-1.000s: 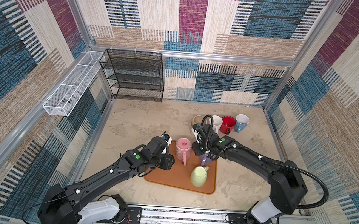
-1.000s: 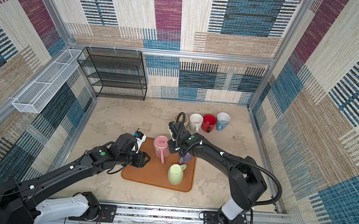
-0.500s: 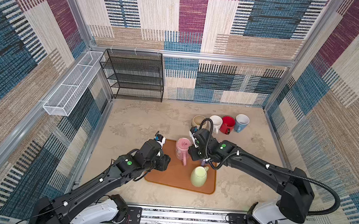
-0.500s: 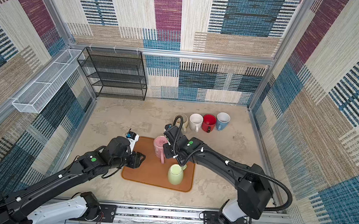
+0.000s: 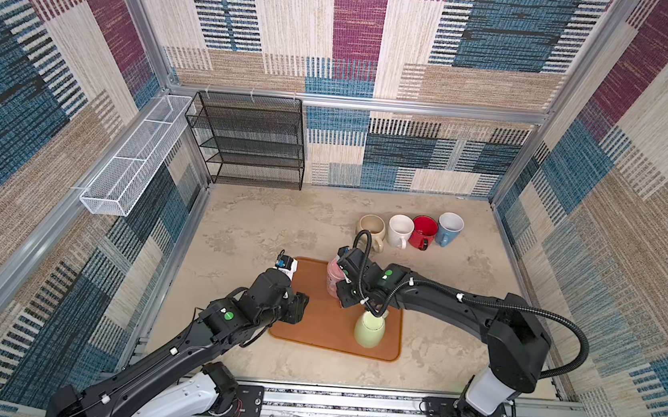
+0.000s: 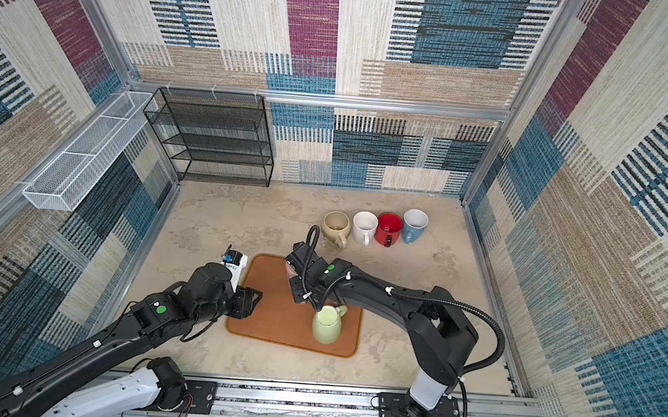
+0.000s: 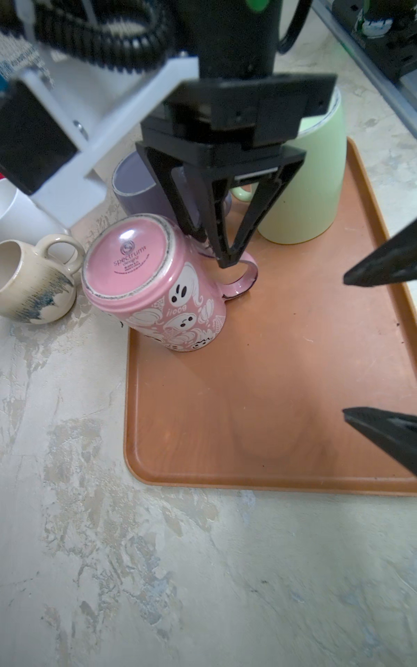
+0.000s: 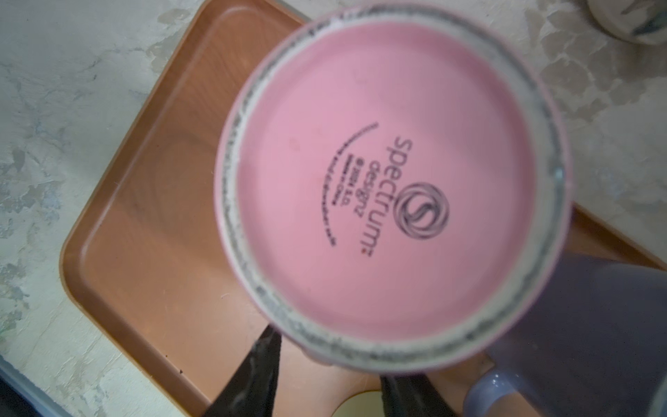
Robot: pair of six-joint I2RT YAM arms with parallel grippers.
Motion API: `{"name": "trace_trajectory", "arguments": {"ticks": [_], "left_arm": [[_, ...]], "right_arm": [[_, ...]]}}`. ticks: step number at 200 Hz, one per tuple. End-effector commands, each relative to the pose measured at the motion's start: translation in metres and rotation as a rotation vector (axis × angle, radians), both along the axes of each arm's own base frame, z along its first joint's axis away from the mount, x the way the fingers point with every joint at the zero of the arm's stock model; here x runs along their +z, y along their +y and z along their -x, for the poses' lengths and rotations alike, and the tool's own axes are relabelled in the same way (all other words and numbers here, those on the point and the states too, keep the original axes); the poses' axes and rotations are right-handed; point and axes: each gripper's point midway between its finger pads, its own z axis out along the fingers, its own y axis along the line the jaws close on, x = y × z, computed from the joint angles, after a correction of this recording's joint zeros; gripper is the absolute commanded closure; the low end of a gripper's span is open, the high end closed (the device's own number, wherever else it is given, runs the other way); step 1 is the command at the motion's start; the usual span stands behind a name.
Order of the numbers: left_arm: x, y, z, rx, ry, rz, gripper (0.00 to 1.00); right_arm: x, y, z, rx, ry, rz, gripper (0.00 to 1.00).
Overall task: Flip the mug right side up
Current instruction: 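Lower the right gripper onto the pink mug's upturned base and close it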
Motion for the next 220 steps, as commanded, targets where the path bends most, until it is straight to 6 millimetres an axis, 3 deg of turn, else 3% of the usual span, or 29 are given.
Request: {"name": "trace_trajectory", "arguments": {"ticks": [1, 68, 143, 220], "left_arm": [[-0.003, 0.001, 0.000, 0.013, 0.005, 0.001, 0.42], [-0.007, 0.000, -0.001, 0.010, 0.008, -0.001, 0.42], [-0.008, 0.000, -0.002, 0.008, 0.007, -0.009, 0.42], [-0.007, -0.001, -0.001, 0.009, 0.002, 0.011, 0.40]], "right_arm": [[-0.001, 0.001, -0.010, -0.030, -0.032, 0.014, 0.54], [-0.013, -0.005, -0.018, -0.045, -0.045, 0.089, 0.58], [-0.020, -0.002, -0.022, -0.034, -0.047, 0.120, 0.70], [-0.014, 0.001, -0.023, -0.014, -0.059, 0.105, 0.95]]}}
